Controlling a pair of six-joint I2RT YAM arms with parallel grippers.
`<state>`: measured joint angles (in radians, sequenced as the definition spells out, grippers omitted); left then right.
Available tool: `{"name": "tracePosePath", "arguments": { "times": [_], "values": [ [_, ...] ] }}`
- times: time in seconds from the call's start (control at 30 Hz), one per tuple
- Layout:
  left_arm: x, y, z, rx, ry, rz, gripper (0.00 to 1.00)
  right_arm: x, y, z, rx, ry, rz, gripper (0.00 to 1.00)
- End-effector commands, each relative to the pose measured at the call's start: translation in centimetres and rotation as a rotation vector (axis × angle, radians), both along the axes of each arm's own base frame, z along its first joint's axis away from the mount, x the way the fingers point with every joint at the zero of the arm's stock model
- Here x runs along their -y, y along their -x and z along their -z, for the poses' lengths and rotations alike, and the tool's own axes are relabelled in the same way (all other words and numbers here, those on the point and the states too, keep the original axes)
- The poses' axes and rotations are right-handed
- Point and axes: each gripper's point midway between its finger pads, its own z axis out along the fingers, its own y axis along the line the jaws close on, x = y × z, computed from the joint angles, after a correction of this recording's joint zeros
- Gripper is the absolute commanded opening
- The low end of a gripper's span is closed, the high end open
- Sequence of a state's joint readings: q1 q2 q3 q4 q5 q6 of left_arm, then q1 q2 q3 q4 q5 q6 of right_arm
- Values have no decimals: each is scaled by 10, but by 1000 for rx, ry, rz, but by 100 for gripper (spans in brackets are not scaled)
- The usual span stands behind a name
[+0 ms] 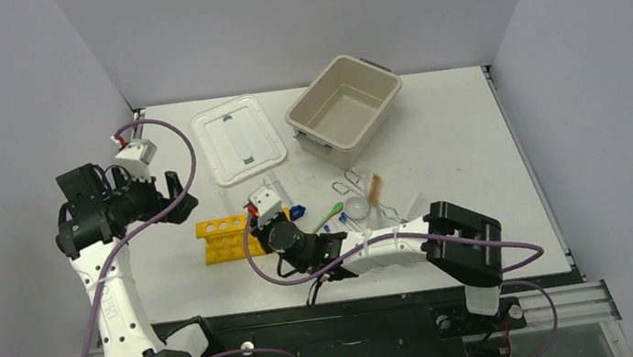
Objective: Organize the chemistry lab equipment
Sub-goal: Insert the test tube into the slot of the test tube rack.
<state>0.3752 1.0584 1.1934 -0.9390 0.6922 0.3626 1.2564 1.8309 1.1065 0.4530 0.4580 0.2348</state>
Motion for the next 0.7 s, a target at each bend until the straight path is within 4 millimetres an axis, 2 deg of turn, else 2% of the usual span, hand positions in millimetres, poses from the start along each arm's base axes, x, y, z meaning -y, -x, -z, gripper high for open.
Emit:
{"name": "tracePosePath", "arguments": {
  "times": [0.0,0.2,0.33,0.47,0.67],
  "values": [
    [-2,0,-9,44,-26,7,97,1,-9,-9,29,-33,33,0],
    [-3,0,-8,48,-36,9,97,1,-8,-13,36,-33,31,0],
    [-3,1,-8,48,-38,9,97,6,-7,-33,64,-61,38,0],
    [-3,0,-10,52,-36,8,97,10,-9,-45,85,-79,53,0],
    [-3,-1,-11,50,-34,6,97,9,-11,-44,91,-82,56,0]
  ]
}}
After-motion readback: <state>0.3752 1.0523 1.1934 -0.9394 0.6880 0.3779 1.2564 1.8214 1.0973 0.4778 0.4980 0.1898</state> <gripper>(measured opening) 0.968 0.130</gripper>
